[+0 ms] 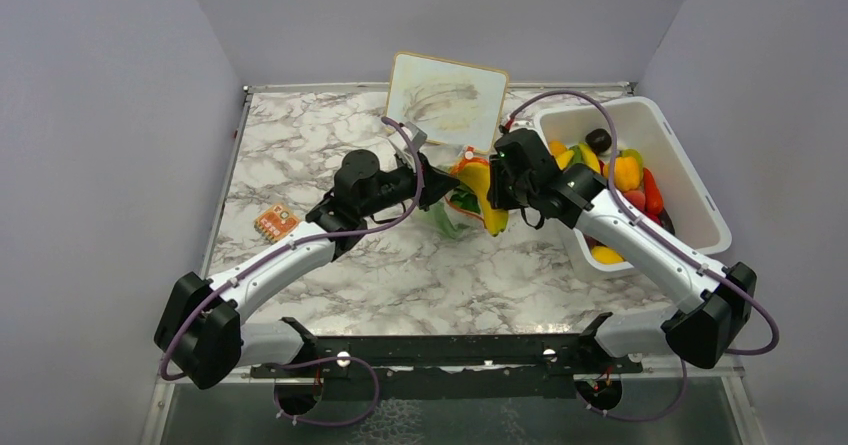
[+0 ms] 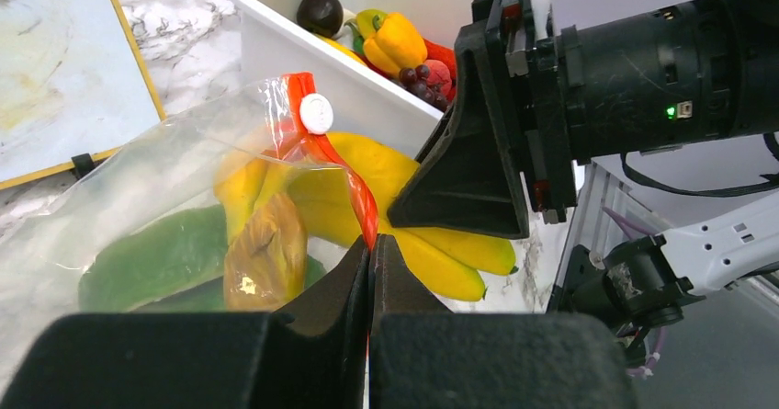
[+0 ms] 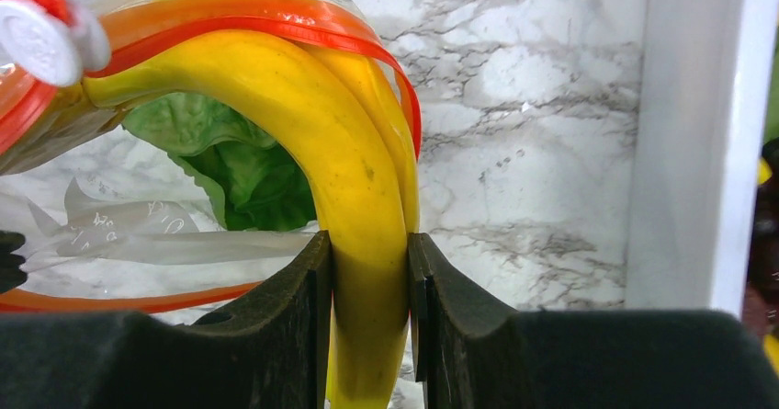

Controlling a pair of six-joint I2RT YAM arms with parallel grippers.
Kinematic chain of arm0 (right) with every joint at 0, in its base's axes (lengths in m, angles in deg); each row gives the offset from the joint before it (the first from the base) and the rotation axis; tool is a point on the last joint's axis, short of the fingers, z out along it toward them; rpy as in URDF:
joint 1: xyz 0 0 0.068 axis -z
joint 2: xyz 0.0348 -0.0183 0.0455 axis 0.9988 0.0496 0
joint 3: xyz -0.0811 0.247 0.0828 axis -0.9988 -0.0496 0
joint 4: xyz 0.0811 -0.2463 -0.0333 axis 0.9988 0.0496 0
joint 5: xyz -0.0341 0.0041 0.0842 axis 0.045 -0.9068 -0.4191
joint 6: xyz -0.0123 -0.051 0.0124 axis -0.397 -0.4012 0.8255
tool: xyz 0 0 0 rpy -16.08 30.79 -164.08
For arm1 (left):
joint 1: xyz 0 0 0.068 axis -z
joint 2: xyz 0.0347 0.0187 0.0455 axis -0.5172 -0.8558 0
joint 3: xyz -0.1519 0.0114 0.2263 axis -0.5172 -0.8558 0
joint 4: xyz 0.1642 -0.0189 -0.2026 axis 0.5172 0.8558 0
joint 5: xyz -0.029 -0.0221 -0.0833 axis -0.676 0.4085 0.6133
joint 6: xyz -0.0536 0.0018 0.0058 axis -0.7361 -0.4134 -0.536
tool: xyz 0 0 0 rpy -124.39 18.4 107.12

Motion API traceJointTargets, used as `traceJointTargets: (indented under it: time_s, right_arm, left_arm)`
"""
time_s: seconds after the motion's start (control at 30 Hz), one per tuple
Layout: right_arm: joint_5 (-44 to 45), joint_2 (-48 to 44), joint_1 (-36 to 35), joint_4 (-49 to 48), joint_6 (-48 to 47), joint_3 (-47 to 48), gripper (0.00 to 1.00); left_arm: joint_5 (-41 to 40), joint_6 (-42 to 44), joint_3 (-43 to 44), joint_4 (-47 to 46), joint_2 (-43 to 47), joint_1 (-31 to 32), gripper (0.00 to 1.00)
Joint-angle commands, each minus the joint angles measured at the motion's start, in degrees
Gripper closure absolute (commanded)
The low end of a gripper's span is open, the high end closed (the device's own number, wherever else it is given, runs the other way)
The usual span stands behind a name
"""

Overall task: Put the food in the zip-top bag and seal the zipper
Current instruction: Place the fake fruit in the zipper food storage bag.

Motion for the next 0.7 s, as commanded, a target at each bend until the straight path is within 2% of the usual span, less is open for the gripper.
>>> traceJointTargets:
  time_s: [0.0, 0.23, 0.37, 0.5, 0.67]
  right_arm:
    - [4.5, -0.7, -1.4, -8.5, -9.3, 0.3, 0.95]
    - [4.1, -2.1, -1.6, -14.9, -20.4, -2.4, 0.94]
    - [-1.3, -2.9, -2.0, -17.6, -23.3, -2.3, 0.92]
    - [-2.6, -0.5, -2.2, -12.6, -19.3, 2.8, 0.90]
    - [-11.5, 3.1, -2.2, -8.2, -13.3, 8.6, 0.84]
  left_arm:
    - [0.2, -0.2, 2.3, -2.9, -1.3, 0.6, 1.00]
    - [-1.4, -1.7, 2.9, -2.9, -2.1, 0.6, 1.00]
    - [-2.1, -1.7, 3.3, -2.9, -2.1, 0.6, 1.00]
    - [-2.1, -1.2, 3.4, -2.9, -2.4, 0.6, 1.00]
    - [-1.5, 0.1, 2.8, -2.9, -2.5, 0.6, 1.00]
